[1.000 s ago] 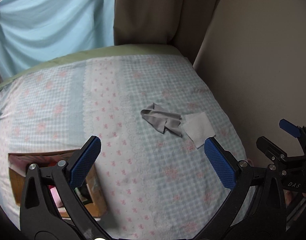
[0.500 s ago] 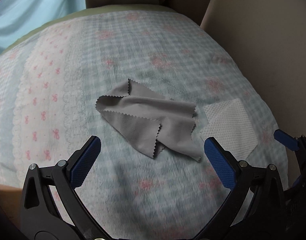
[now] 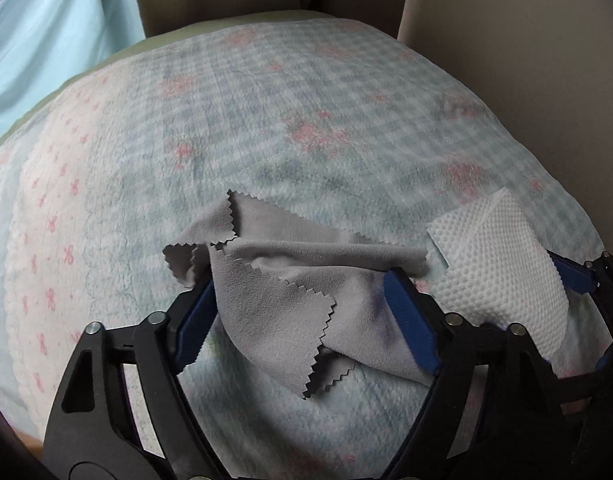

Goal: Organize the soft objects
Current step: 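Grasp the grey cloth with the left tool while the right tool grasps the white wipe, then carry cloth and wipe over the box and open both tools to release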

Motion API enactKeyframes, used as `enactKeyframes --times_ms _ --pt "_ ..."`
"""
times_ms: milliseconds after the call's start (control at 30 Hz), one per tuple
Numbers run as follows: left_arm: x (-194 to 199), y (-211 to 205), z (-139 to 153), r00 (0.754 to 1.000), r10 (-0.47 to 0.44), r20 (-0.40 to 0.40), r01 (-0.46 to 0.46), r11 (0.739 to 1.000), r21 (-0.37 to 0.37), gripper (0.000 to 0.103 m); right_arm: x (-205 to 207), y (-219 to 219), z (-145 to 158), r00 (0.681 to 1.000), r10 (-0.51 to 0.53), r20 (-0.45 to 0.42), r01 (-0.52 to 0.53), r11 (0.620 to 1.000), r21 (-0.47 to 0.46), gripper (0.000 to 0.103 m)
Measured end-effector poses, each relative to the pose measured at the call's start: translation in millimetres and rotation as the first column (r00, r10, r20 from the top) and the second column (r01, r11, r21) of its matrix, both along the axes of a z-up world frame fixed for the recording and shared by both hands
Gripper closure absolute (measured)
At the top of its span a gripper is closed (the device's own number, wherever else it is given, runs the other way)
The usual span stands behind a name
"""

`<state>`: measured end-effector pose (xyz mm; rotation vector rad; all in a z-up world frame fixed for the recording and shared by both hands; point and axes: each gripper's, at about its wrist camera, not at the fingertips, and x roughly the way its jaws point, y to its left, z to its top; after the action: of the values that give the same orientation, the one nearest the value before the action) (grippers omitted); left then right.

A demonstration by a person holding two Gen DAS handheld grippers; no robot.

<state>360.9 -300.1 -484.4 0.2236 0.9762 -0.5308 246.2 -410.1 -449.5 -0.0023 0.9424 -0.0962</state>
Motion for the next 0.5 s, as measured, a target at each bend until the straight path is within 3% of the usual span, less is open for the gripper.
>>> enactKeyframes --times_ms 33,100,133,167,300,500 --pt "1 1 3 1.0 -0.005 0.002 0.005 1.0 -0.003 0.046 1 0 2 1.0 -0.003 0.005 0.003 1.0 0.001 0.043" --pt "3 3 7 1.0 -0.017 0.001 0.017 1.0 -0.015 0.075 5 -1 4 1.0 -0.007 0.012 0.007 1.0 0.004 0.058" --pt "4 4 9 1.0 -0.022 -0.003 0.022 1.0 -0.021 0.079 5 -1 5 1.0 -0.008 0.015 0.008 1.0 0.008 0.068" --pt "5 5 10 1.0 -0.026 -0.007 0.026 0.999 -0.026 0.084 6 0 6 1.0 -0.009 0.015 0.008 1.0 0.012 0.072" --pt "6 11 12 1.0 -0.028 -0.013 0.028 0.998 -0.048 0.091 8 4 8 1.0 -0.012 0.022 0.012 1.0 0.005 0.083" --pt "-2 21 25 1.0 -0.011 -0.007 0.011 0.997 -0.082 0.091 6 2 13 0.999 -0.035 0.023 0.034 0.999 0.018 0.089"
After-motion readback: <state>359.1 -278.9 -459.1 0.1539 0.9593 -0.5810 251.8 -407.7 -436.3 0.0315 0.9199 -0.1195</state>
